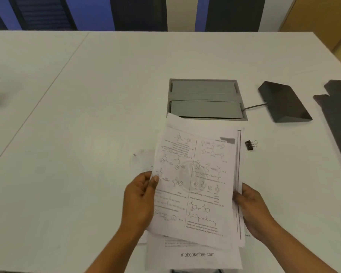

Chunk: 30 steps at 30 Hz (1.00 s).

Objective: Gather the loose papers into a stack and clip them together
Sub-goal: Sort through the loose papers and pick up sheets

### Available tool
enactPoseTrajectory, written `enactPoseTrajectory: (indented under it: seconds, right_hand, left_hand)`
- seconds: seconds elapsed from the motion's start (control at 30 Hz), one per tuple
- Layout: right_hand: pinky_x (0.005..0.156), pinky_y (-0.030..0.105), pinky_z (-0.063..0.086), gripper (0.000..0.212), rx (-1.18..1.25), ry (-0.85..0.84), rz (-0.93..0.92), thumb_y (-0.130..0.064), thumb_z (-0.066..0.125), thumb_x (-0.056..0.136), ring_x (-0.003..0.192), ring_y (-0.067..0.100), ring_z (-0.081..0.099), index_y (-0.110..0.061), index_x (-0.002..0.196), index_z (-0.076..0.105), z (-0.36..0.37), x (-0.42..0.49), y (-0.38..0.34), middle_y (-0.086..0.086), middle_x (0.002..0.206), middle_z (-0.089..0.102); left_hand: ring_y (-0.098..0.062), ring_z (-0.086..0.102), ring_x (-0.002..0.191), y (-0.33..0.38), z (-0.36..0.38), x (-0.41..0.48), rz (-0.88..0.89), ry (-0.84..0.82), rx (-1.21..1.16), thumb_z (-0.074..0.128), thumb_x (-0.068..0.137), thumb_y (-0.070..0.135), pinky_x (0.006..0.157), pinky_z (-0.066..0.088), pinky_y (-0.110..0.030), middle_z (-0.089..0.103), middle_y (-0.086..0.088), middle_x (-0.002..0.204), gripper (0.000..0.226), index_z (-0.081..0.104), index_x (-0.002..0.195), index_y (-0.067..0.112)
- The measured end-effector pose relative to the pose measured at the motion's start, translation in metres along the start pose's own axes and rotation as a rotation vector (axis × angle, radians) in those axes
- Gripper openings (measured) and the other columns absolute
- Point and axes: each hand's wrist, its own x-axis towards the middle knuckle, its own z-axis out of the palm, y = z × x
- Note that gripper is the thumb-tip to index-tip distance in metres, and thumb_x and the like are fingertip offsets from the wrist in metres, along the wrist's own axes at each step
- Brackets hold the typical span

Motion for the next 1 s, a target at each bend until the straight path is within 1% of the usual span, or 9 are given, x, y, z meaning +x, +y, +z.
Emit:
enactPoseTrajectory:
  seconds: [0.17, 0.3, 0.4, 0.5, 0.53, 0.63, 0.73, 0.87, 1.0]
  right_hand:
    - [0.084, 0.042, 0.059, 0.024, 0.040, -0.045, 0.011, -0.013, 0.051, 0.097, 0.098, 0.028, 0.073, -0.011, 0.114, 0.068, -0.003, -0.006, -0.011, 0.011, 0.108, 0.076]
    - [0.084, 0.036, 0.059, 0.027, 0.042, -0.079, 0.020, -0.015, 0.049, 0.099, 0.099, 0.025, 0.073, -0.011, 0.118, 0.067, -0.003, -0.010, -0.018, 0.011, 0.111, 0.075]
    - [0.097, 0.038, 0.053, 0.041, 0.029, -0.058, 0.112, -0.043, 0.041, 0.100, 0.109, 0.021, 0.068, -0.020, 0.123, 0.065, -0.003, -0.009, -0.022, 0.003, 0.118, 0.073]
    - [0.106, 0.037, 0.043, 0.055, -0.042, -0.108, 0.127, -0.051, 0.045, 0.094, 0.121, 0.011, 0.057, -0.017, 0.138, 0.047, -0.004, -0.007, -0.025, -0.006, 0.130, 0.062]
    - [0.102, 0.036, 0.048, 0.043, -0.047, -0.152, 0.080, -0.041, 0.051, 0.094, 0.117, 0.012, 0.062, -0.011, 0.124, 0.062, -0.002, -0.007, -0.028, -0.002, 0.128, 0.065]
    - [0.098, 0.047, 0.052, 0.029, -0.071, -0.167, -0.043, -0.016, 0.062, 0.092, 0.106, 0.023, 0.071, -0.014, 0.120, 0.068, 0.002, -0.001, -0.033, 0.006, 0.119, 0.072]
    - [0.094, 0.042, 0.055, 0.031, -0.099, -0.118, -0.145, -0.012, 0.064, 0.091, 0.106, 0.021, 0.071, -0.015, 0.121, 0.067, 0.008, 0.008, -0.043, 0.000, 0.115, 0.074]
    - [0.086, 0.032, 0.058, 0.033, -0.067, -0.127, -0.299, -0.011, 0.063, 0.090, 0.107, 0.016, 0.070, -0.018, 0.123, 0.064, 0.020, 0.017, -0.067, -0.001, 0.118, 0.073]
    - [0.083, 0.029, 0.058, 0.028, -0.095, -0.085, -0.408, -0.013, 0.065, 0.089, 0.103, 0.014, 0.070, -0.021, 0.116, 0.066, 0.029, 0.025, -0.084, -0.005, 0.112, 0.073]
  left_hand:
    - [-0.014, 0.073, 0.090, -0.010, 0.012, 0.005, -0.044, 0.037, 0.089, 0.069, 0.089, 0.034, 0.075, 0.063, -0.034, 0.074, 0.008, 0.103, 0.020, 0.066, 0.108, 0.029]
    - [-0.021, 0.071, 0.105, -0.010, 0.011, 0.017, -0.294, -0.161, -0.064, 0.069, 0.089, 0.039, 0.091, 0.057, -0.052, 0.072, 0.008, 0.119, 0.039, 0.060, 0.126, 0.033]
    - [-0.025, 0.070, 0.109, -0.010, 0.012, 0.020, -0.357, -0.279, -0.124, 0.065, 0.093, 0.028, 0.098, 0.052, -0.055, 0.074, 0.005, 0.117, 0.029, 0.067, 0.122, 0.029]
    - [-0.023, 0.073, 0.102, -0.008, 0.017, 0.019, -0.309, -0.307, -0.139, 0.061, 0.096, 0.015, 0.092, 0.057, -0.050, 0.076, 0.002, 0.113, 0.025, 0.070, 0.118, 0.023]
    - [-0.023, 0.074, 0.100, -0.006, 0.018, 0.018, -0.296, -0.306, -0.152, 0.061, 0.096, 0.014, 0.090, 0.058, -0.048, 0.077, 0.000, 0.113, 0.024, 0.071, 0.116, 0.022]
    - [-0.023, 0.075, 0.099, 0.001, 0.020, 0.023, -0.232, -0.284, -0.166, 0.063, 0.094, 0.012, 0.088, 0.059, -0.048, 0.077, 0.000, 0.112, 0.025, 0.071, 0.116, 0.019]
    - [-0.024, 0.076, 0.095, 0.012, 0.024, 0.030, -0.117, -0.242, -0.191, 0.067, 0.091, 0.008, 0.081, 0.061, -0.048, 0.077, -0.001, 0.109, 0.023, 0.072, 0.113, 0.016]
    - [-0.016, 0.076, 0.088, 0.029, 0.032, 0.041, 0.146, -0.202, -0.113, 0.069, 0.090, 0.011, 0.069, 0.063, -0.031, 0.078, 0.012, 0.095, 0.016, 0.071, 0.101, 0.021]
    - [-0.016, 0.071, 0.092, 0.034, 0.037, 0.054, 0.276, -0.144, -0.038, 0.077, 0.082, 0.018, 0.074, 0.063, -0.027, 0.070, 0.012, 0.099, 0.028, 0.065, 0.105, 0.027]
